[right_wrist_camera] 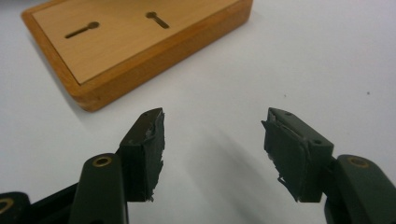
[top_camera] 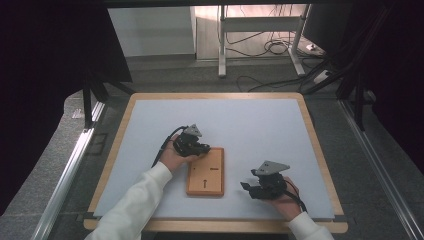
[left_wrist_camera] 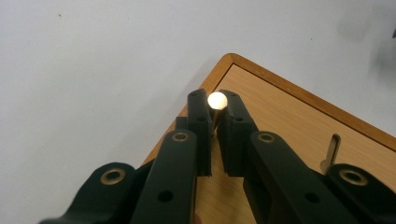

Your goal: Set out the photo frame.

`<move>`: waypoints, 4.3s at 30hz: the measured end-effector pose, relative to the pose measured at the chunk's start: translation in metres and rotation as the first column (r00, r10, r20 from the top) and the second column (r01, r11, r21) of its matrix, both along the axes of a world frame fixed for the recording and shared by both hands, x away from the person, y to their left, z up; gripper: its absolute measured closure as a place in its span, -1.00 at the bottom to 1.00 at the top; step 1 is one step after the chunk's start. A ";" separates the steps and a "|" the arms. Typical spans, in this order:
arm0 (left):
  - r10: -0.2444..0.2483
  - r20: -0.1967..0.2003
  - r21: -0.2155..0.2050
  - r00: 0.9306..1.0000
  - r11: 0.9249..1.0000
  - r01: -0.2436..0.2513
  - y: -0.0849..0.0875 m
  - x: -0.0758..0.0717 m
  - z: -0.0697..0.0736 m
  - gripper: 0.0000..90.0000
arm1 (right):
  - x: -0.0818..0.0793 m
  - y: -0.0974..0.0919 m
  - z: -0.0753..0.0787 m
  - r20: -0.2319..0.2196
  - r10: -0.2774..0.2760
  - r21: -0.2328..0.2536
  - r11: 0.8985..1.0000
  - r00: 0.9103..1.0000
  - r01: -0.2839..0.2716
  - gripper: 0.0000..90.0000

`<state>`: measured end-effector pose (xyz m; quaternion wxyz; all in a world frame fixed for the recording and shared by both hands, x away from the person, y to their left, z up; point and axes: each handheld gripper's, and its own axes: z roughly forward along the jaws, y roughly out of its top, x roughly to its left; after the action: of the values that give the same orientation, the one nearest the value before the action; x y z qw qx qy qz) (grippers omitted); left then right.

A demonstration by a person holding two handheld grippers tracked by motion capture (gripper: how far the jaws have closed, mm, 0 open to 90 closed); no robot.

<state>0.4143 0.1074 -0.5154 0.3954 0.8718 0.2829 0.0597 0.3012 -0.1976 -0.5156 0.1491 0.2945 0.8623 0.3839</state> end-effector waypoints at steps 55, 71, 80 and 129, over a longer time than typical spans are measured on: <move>-0.092 -0.138 -0.031 0.986 0.996 0.089 0.007 0.027 0.003 0.89 | -0.030 0.088 0.004 0.199 0.242 -0.233 0.953 0.950 -0.194 -0.52; -0.091 -0.150 -0.025 0.984 0.996 0.088 0.006 0.029 0.004 0.89 | -0.026 0.115 -0.010 0.277 0.260 -0.355 0.922 0.925 -0.153 -0.54; -0.089 -0.153 -0.025 0.984 0.996 0.087 0.006 0.029 0.004 0.89 | -0.029 0.122 -0.012 0.322 0.278 -0.406 0.904 0.905 -0.133 -0.50; -0.014 -0.105 -0.080 0.994 0.997 0.005 0.013 0.032 0.013 0.42 | -0.030 0.115 0.042 0.427 0.389 -0.515 0.846 0.816 -0.134 0.40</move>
<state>0.4462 0.1208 -0.5022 0.4144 0.8587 0.3014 0.0005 0.2707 -0.0824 -0.4737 0.3842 0.0111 0.8889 0.2491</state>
